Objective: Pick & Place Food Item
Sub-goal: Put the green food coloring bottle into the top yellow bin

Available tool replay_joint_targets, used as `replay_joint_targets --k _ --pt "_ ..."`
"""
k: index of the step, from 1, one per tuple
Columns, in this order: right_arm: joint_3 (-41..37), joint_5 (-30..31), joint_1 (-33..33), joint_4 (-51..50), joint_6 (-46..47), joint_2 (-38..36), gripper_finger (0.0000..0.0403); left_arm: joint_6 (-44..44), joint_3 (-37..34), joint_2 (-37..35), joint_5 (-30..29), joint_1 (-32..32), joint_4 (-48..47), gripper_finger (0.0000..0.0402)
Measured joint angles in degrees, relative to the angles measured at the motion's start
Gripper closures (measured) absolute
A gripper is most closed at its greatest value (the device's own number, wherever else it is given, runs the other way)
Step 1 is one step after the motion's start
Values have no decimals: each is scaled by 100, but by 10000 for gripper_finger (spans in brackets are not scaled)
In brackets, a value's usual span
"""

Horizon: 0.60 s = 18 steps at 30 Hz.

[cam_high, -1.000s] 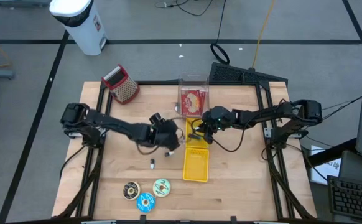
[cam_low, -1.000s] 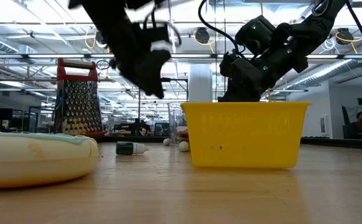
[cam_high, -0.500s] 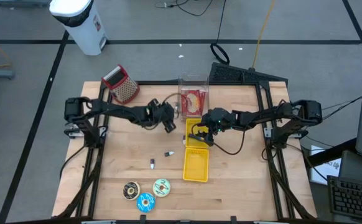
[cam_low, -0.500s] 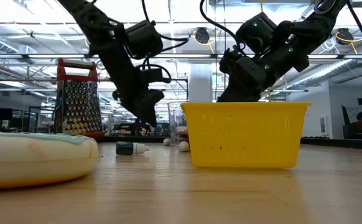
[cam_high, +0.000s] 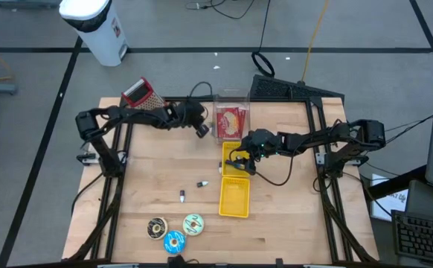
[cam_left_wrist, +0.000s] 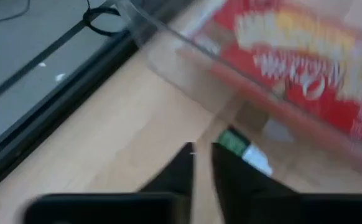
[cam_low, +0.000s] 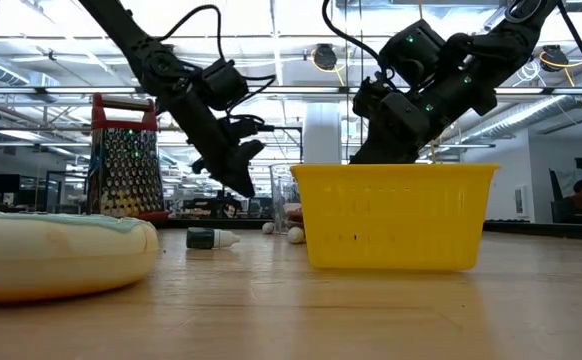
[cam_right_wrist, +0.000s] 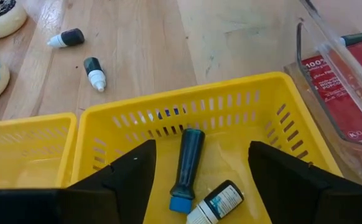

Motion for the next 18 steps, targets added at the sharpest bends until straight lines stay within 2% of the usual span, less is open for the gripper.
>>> replay_joint_targets --k 2,7,13,18 --pt "0 0 -2 0 -55 0 160 -280 0 4 252 114 242 389" --pt "0 2 -7 8 -91 0 162 -924 13 269 426 94 868 396" --pt "-2 -6 -33 8 -19 0 165 -1595 187 665 446 99 679 399" --pt "-2 12 -35 6 62 -7 165 -1845 329 944 787 94 687 400"
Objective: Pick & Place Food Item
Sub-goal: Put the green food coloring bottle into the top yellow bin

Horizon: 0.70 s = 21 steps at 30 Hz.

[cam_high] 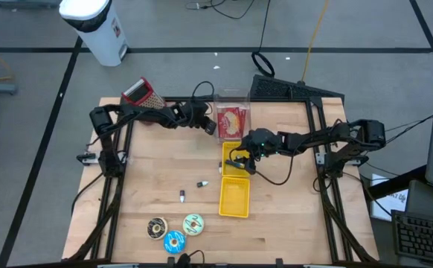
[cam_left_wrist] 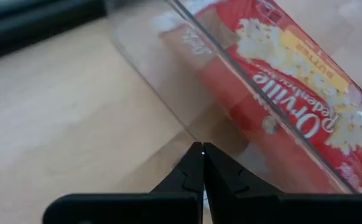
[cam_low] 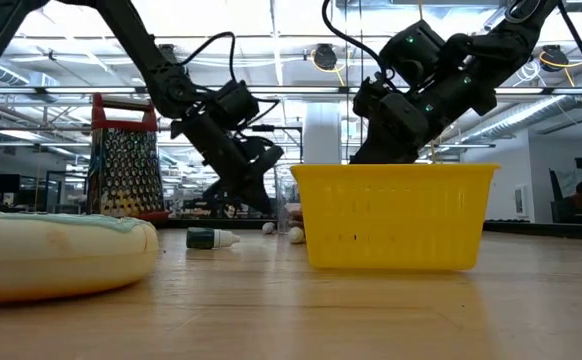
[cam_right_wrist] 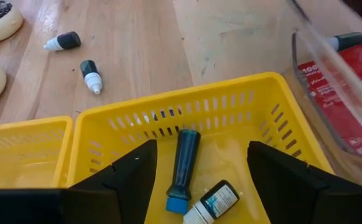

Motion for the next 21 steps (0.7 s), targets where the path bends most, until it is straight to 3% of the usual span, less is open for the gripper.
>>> replay_joint_targets --k 10,17,21 --pt "0 56 0 3 61 -7 165 -170 78 174 221 0 -55 400" --pt "0 -36 6 3 128 2 165 -183 72 199 16 50 -851 400" --pt "0 -34 7 7 135 3 165 -119 71 192 312 2 -1046 398"
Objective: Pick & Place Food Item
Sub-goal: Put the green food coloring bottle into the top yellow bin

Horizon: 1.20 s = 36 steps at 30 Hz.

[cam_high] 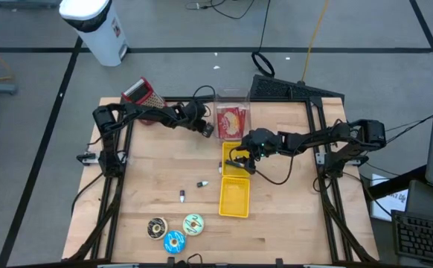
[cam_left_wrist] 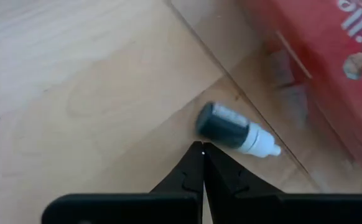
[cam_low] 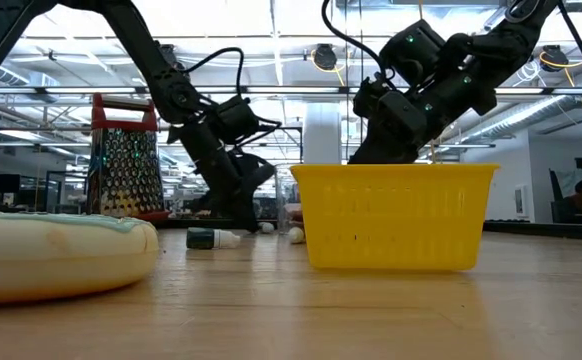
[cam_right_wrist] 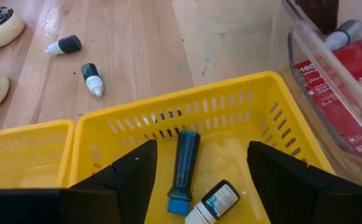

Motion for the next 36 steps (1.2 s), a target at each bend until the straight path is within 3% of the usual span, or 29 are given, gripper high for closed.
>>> replay_joint_targets --k 4,13,17,21,27,33,36 --pt "0 14 -2 -8 2 0 165 202 0 -30 219 -77 -15 400" --pt "0 -149 2 -61 13 9 165 797 -14 -490 -107 -148 -879 397" --pt "0 -253 0 -33 7 9 165 1148 -11 -812 -583 -165 -904 393" --pt "0 -293 0 -7 -2 9 165 1855 -11 -1016 -1146 -182 -845 392" --pt "0 -297 0 -9 -2 9 165 3276 -11 -1021 -1143 -214 -1205 387" --pt "0 -469 -2 -31 -17 9 165 3794 -4 -1102 -977 -267 -1770 314" --pt "0 -605 -2 -4 -85 9 165 4736 -11 -1093 -1019 -285 -1932 266"
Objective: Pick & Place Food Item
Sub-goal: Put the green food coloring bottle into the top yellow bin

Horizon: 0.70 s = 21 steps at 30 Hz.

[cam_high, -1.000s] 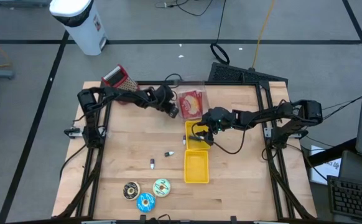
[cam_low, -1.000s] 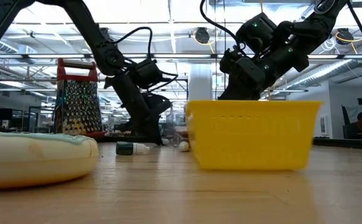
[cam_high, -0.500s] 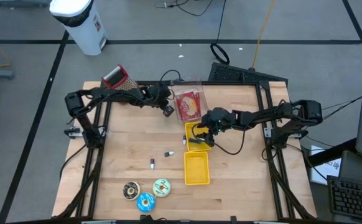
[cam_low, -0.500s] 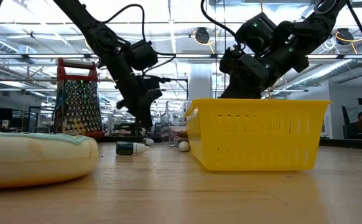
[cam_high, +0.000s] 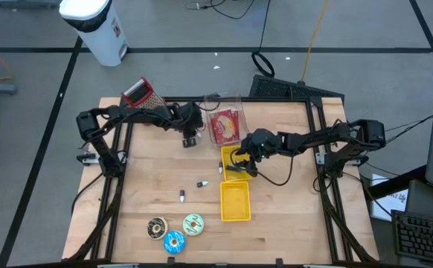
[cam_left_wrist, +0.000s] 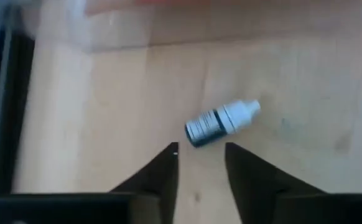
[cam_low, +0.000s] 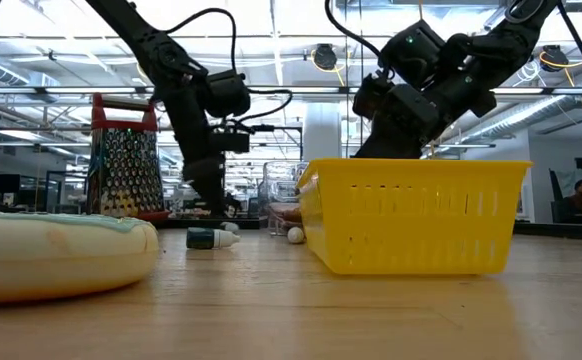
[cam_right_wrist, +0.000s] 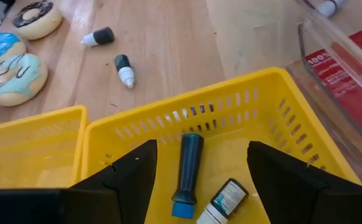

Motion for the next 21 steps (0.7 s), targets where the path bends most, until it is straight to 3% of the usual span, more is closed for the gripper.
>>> replay_joint_targets --k 6,9,21 --pt "0 3 0 -2 -55 0 165 1667 1 82 100 -73 484 205" --pt "0 1 2 -6 -54 0 165 1978 2 121 218 -59 679 194" --pt "0 0 2 -21 -54 -2 165 2045 19 656 391 -40 656 227"
